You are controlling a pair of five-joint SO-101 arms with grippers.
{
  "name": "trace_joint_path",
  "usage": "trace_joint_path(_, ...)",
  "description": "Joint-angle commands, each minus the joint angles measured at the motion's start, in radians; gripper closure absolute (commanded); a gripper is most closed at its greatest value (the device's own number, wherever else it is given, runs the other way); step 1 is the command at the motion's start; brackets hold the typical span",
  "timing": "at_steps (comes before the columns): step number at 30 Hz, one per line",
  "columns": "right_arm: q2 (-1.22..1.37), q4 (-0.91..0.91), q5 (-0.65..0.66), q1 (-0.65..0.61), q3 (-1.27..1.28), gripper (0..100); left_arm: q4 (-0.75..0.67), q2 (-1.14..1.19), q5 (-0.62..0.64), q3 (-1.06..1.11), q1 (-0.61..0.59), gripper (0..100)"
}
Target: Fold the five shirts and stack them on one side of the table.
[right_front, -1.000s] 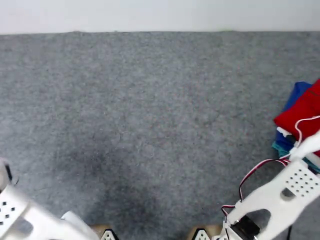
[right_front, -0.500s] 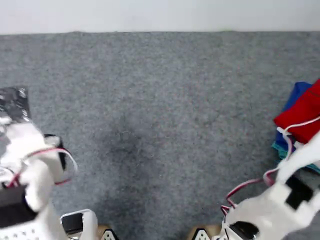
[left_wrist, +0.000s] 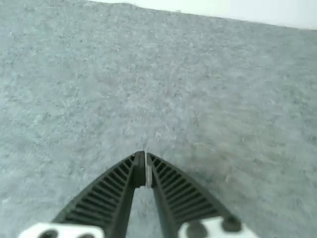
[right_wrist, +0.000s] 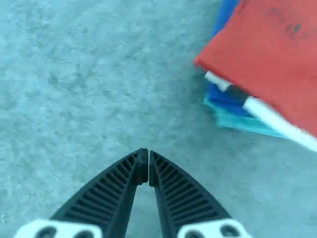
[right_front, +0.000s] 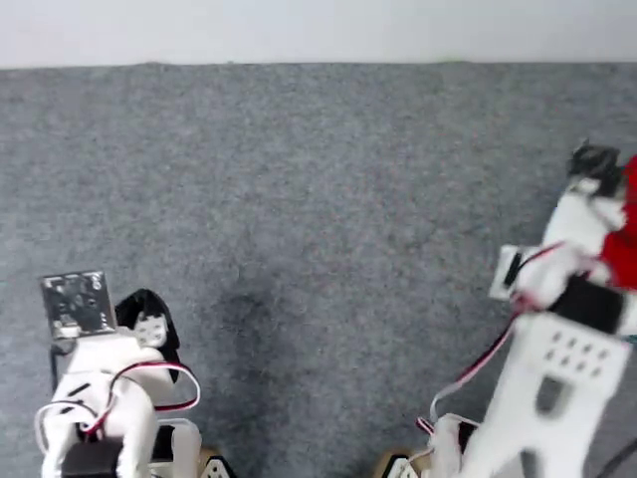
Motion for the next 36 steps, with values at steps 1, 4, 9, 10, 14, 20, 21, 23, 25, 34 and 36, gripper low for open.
trace_joint_path(1, -0.228, -0.127, -0.061, -0.073, 0.253, 98.9, -0.06, -0.103, 0.003, 0.09, 0.011, 98)
trace_joint_path(4, -0.397, -0.179, -0.075, -0.134, 0.431, 98.9, -0.086, -0.118, -0.063, 0.137, 0.008, 98)
trace_joint_path(9, -0.667, -0.199, -0.12, -0.203, 0.669, 98.9, -0.149, -0.115, -0.103, 0.248, 0.008, 98)
trace_joint_path(10, -0.714, -0.196, -0.123, -0.214, 0.704, 98.9, -0.155, -0.115, -0.103, 0.274, 0.009, 98)
trace_joint_path(14, -0.891, -0.196, -0.126, -0.249, 0.845, 98.9, -0.173, -0.117, -0.104, 0.36, 0.009, 98)
trace_joint_path(20, -1.026, -0.196, -0.123, -0.28, 1.007, 98.8, -0.183, -0.117, -0.104, 0.435, 0.015, 98)
trace_joint_path(21, -1.023, -0.196, -0.124, -0.283, 1.019, 98.8, -0.183, -0.117, -0.104, 0.446, 0.025, 98)
trace_joint_path(23, -1.012, -0.197, -0.121, -0.285, 1.037, 98.8, -0.183, -0.117, -0.104, 0.458, 0.041, 98)
trace_joint_path(25, -1.012, -0.197, -0.12, -0.285, 1.062, 98.8, -0.189, -0.117, -0.104, 0.461, 0.058, 98)
trace_joint_path(34, -1.012, -0.194, 0.048, -0.278, 1.115, 98.8, -0.338, -0.117, -0.11, 0.588, 0.101, 98)
trace_joint_path(36, -1.01, -0.168, 0.032, -0.278, 1.115, 98.8, -0.334, -0.117, -0.11, 0.588, 0.124, 98)
